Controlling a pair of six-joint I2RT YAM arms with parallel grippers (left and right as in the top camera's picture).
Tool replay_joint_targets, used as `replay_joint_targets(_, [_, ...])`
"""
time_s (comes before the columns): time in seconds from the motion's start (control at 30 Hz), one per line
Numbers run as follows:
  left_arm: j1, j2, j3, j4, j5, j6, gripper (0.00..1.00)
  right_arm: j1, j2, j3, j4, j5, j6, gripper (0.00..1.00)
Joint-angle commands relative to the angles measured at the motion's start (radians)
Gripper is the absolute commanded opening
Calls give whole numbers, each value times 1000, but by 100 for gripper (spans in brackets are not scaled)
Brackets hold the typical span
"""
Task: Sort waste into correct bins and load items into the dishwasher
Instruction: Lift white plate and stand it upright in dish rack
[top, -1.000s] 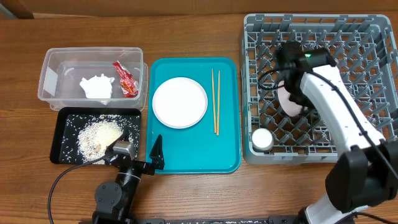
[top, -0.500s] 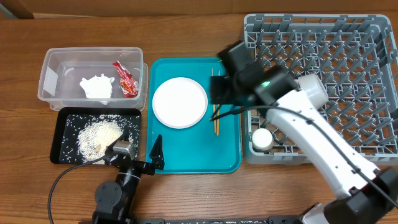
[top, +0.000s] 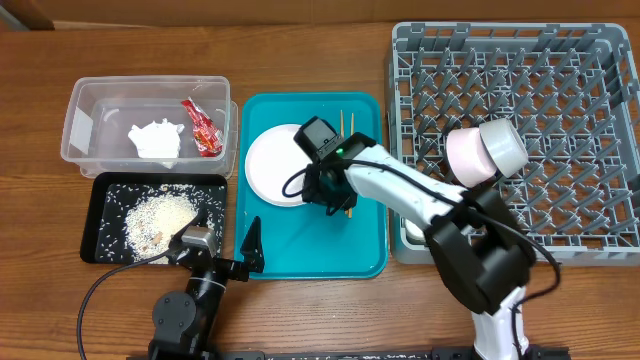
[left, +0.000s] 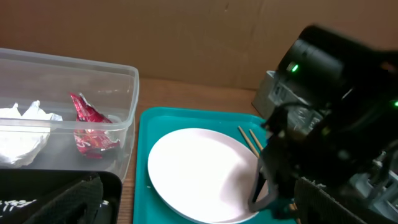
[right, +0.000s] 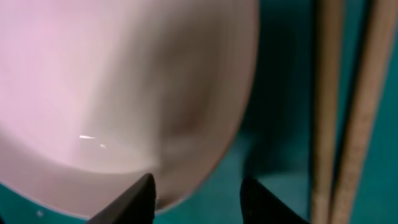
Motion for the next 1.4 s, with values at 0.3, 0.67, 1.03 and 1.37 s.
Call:
replay_joint_targets(0.3, [11,-10,-4,-1,7,-11,100,-10,-73,9,-59,89,27,4])
replay_joint_targets(0.67, [11,-10,-4,-1,7,-11,100,-10,-518,29,-120,921,-172,4])
replay_joint_targets(1.03, [11,-10,-4,-1,6,-11,100,-278,-496,29,97,1321,-528,4])
replay_joint_targets(1.37, [11,-10,-4,-1,7,-11,100,-383,-315,29,127,1263,-659,4])
